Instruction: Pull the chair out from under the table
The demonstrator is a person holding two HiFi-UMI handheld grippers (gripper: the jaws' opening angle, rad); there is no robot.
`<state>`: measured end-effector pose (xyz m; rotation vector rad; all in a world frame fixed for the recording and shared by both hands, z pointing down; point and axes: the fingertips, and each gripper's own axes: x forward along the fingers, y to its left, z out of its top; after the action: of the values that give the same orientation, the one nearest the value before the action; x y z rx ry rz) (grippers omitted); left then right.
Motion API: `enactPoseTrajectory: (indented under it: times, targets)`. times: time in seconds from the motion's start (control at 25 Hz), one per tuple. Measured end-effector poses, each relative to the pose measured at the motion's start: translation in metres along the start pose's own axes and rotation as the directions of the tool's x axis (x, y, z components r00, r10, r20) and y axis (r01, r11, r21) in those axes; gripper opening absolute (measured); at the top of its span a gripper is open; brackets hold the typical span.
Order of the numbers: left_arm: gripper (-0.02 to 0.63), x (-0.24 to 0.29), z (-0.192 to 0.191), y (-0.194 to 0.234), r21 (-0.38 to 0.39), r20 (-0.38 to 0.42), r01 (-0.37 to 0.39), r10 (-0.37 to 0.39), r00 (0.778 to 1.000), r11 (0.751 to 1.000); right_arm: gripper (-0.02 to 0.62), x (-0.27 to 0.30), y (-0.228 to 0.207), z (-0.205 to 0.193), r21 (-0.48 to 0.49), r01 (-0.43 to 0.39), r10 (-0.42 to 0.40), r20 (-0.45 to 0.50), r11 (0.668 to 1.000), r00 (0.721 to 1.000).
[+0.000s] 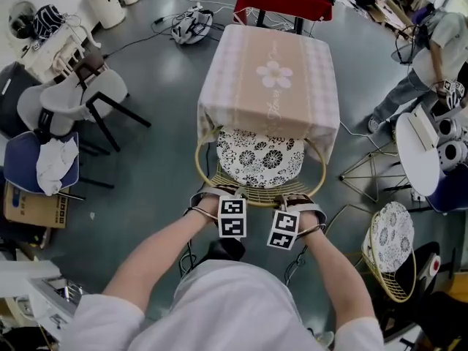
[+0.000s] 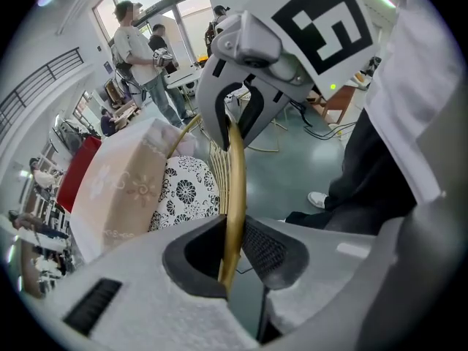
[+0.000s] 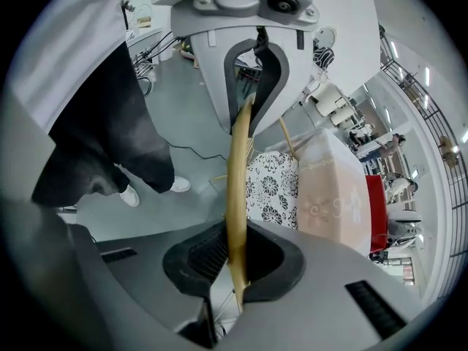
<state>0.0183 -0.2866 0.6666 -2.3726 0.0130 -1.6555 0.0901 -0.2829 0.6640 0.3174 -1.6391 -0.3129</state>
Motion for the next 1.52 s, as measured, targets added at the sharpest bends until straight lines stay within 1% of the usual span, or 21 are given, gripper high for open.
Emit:
enactPoseTrajectory:
  times: [0.16, 0.48, 0.68, 0.96, 1.52]
  targets:
    - [0.058, -0.003, 0.000, -0.012, -0.007, -0.014, 0.012, -0.012, 1.000, 1.000, 0.031, -0.006, 0.011, 0.002, -0.009, -0.005, 0.005, 0.005, 1.000, 1.000]
    - [0.058, -0.006, 0.001, -0.036, -0.012, -0.027, 0.011, -0.011, 1.000, 1.000, 0.028, -0.014, 0.035, 0.006, -0.007, -0.017, 0.017, 0.015, 1.000, 1.000]
    - [0.058, -0.008, 0.001, -0.050, -0.017, -0.031, 0.002, -0.003, 1.000, 1.000, 0.028, -0.019, 0.048, 0.009, -0.007, -0.013, 0.013, 0.017, 1.000, 1.000]
    - [0.058, -0.013, 0.003, -0.075, -0.021, -0.033, 0.009, -0.009, 0.999, 1.000, 0.029, -0.027, 0.070, 0.013, -0.013, -0.008, 0.009, 0.021, 1.000, 1.000]
    - [0.060, -0.019, 0.001, -0.110, -0.037, -0.050, 0.002, -0.003, 0.999, 0.999, 0.029, -0.040, 0.104, 0.021, -0.010, -0.003, 0.003, 0.026, 1.000, 1.000]
